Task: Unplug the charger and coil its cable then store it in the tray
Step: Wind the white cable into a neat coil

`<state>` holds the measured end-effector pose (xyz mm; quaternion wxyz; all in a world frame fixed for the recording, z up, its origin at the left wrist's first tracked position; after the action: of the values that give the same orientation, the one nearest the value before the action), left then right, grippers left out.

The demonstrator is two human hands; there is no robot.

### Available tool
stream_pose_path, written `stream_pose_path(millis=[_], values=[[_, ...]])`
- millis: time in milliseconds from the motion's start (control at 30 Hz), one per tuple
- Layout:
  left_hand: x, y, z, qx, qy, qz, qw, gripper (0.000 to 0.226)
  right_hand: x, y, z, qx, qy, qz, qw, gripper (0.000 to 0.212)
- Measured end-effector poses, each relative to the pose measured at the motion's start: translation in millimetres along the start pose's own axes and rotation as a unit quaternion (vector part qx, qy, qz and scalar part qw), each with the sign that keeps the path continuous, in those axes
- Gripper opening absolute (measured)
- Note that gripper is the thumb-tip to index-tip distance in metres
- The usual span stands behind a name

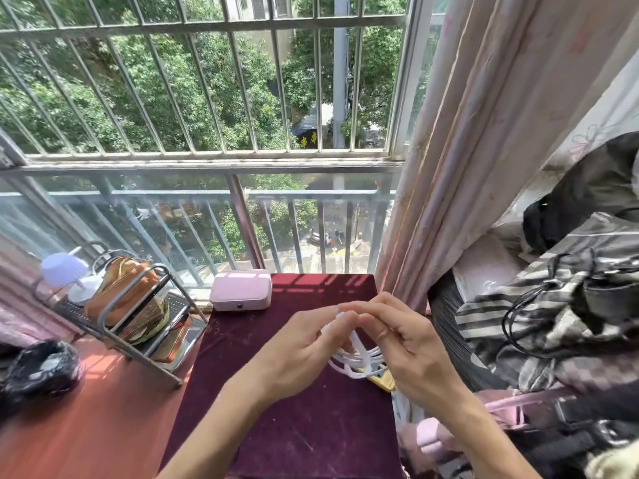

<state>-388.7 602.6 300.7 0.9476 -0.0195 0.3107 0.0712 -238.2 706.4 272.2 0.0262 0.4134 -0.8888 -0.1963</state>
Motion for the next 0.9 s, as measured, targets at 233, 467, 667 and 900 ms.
stream_pose_path(millis=[233, 467, 667, 900], values=[[19, 3, 1, -0.012, -0.126, 0.053, 0.991, 0.066, -5, -6, 3, 0.0, 0.015, 0.023, 1.0, 0.041], [15, 4, -4, -0.015, -0.14, 0.041, 0.989, 0.061, -12, -21, -1, -0.043, -0.078, 0.035, 0.995, 0.034], [14, 1, 1, -0.004, -0.137, 0.028, 0.99, 0.05, -9, -19, -8, -0.178, -0.207, 0.057, 0.96, 0.019], [15, 0, 0, -0.021, -0.141, 0.022, 0.99, 0.057, -5, -19, -4, -0.187, -0.246, 0.068, 0.949, 0.011]])
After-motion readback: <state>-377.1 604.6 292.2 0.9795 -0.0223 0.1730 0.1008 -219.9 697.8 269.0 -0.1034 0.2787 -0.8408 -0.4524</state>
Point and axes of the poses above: each hand's wrist, its own y-axis towards the middle knuckle, its own x-axis out of the palm, z = x × y, the point moved 1 cm from there along y, towards the middle knuckle, and after that the axes turned 9 degrees about y, right-handed, at the moved point
